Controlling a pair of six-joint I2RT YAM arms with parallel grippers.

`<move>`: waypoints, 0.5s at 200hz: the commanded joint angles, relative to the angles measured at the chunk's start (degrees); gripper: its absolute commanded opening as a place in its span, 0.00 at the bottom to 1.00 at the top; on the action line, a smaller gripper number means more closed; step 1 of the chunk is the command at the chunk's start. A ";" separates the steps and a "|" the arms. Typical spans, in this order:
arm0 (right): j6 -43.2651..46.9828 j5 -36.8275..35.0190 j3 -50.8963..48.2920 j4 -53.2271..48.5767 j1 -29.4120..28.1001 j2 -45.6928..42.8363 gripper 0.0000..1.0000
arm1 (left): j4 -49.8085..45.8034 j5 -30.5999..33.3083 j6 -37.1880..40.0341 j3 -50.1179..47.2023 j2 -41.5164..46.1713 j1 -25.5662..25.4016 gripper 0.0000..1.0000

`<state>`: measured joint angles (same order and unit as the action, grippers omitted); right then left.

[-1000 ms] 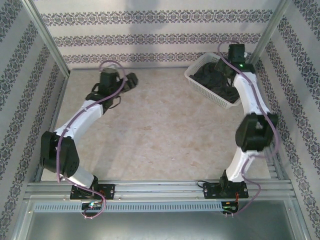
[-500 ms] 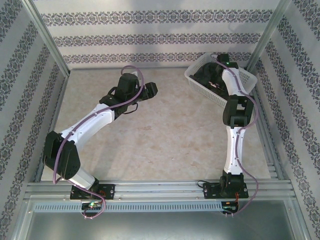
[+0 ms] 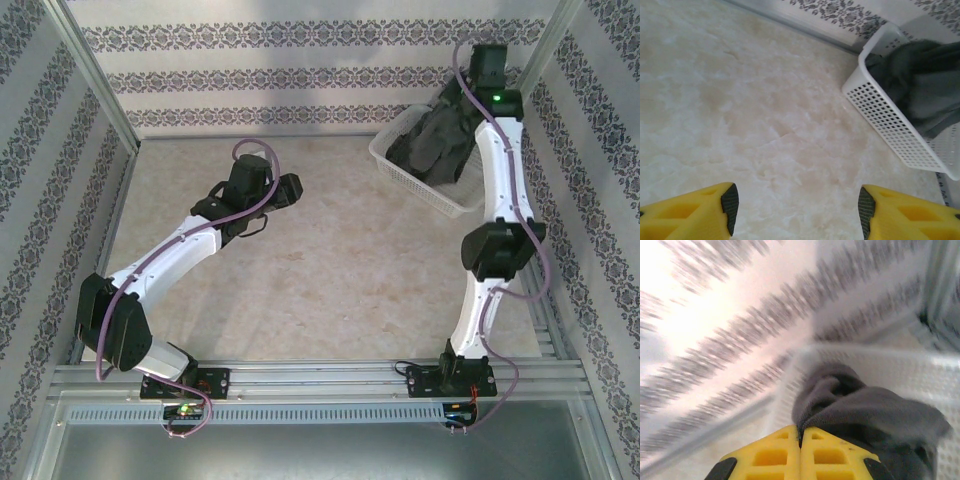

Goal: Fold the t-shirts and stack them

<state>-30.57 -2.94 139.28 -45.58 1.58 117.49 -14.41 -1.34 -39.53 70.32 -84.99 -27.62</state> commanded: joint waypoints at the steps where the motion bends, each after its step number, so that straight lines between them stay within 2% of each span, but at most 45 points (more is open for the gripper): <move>1: 2.86 -0.38 3.09 7.50 -3.78 -7.54 0.00 | -4.66 4.22 -0.07 -0.60 2.48 1.28 0.64; 25: 5.72 -2.90 3.00 13.05 -10.24 -13.60 0.00 | -6.84 6.75 -1.25 -1.91 4.79 3.00 0.64; 61: 10.30 -8.60 1.34 13.91 -24.96 -16.90 0.00 | -11.38 11.23 -1.66 -4.12 9.87 4.79 0.66; 97: 6.23 -7.38 -14.80 16.36 -39.79 -16.24 0.00 | -16.44 15.52 -3.00 -7.59 16.70 6.50 0.70; 100: 5.77 -7.01 -16.18 16.66 -41.16 -15.93 0.05 | -17.12 15.93 -3.09 -7.74 17.24 6.67 0.70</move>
<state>-23.00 -10.13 132.55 -31.55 -32.21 98.48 -25.02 9.67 -41.01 64.53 -71.81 -22.46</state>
